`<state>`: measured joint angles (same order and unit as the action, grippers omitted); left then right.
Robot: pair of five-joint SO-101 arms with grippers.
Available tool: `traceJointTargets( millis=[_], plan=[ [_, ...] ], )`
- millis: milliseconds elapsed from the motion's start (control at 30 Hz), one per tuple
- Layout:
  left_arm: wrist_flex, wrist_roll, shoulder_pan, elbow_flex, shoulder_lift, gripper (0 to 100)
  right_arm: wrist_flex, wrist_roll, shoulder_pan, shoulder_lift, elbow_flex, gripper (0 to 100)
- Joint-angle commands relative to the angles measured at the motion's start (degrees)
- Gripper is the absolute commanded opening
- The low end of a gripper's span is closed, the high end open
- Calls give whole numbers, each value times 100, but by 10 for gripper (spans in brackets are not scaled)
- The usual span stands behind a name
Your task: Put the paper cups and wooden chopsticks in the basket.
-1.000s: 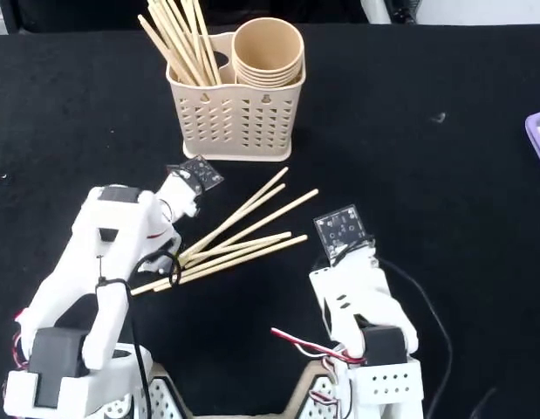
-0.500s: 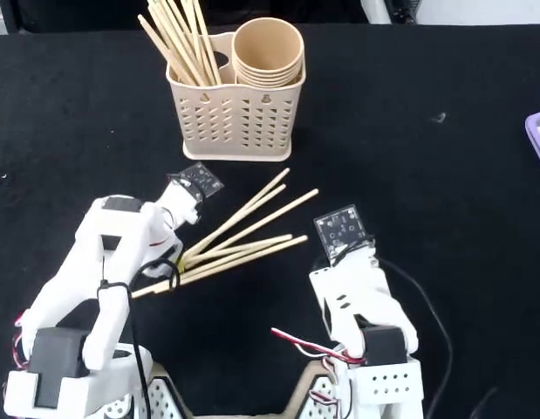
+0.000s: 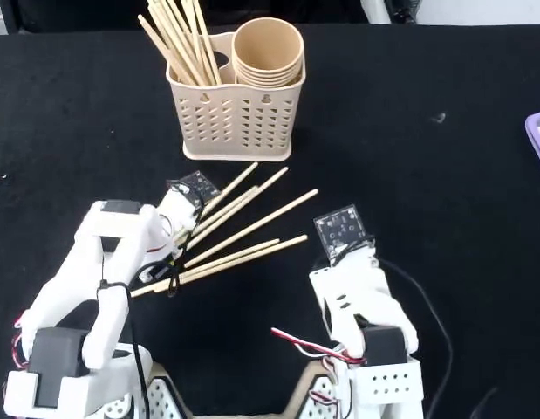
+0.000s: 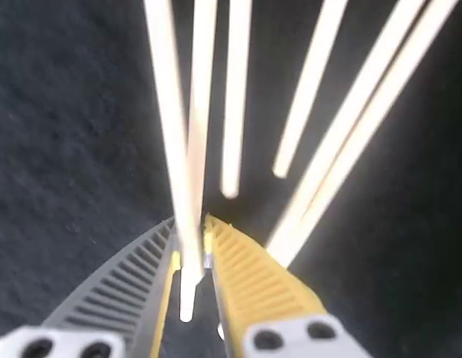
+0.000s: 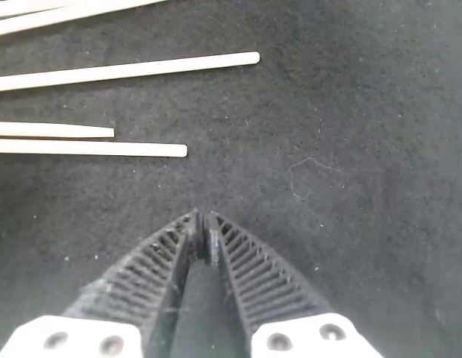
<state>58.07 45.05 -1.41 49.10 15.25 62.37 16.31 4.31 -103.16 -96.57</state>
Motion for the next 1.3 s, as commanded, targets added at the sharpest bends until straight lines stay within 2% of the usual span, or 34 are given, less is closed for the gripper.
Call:
traceJointTargets(
  millis=[0, 133, 300, 500, 633, 833, 933, 1067, 1267],
  plan=[
    [519, 554, -277, -549, 202, 30, -26, -26, -88, -541, 233, 11],
    [1064, 1178, -611, -892, 202, 30, -26, -26, -88, -541, 233, 11],
    [1301, 1284, -927, -1464, 193, 30, -35, -26, -88, -541, 233, 11],
    [1565, 1284, -462, -1543, 114, 30, -35, -26, -88, -541, 233, 11],
    [1073, 932, -198, -1288, 114, 41, -35, -26, -88, -541, 233, 11],
    [264, 563, -224, -1042, 114, 239, -35, -26, -88, -541, 233, 11],
    [-237, 149, -198, -998, 114, 245, -35, -26, -88, -541, 233, 11],
    [-756, 62, -127, -945, -132, 245, -35, -26, -88, -541, 233, 11],
    [-782, -255, 171, -1464, -1380, 245, -35, -26, -88, -541, 233, 11]
  ],
)
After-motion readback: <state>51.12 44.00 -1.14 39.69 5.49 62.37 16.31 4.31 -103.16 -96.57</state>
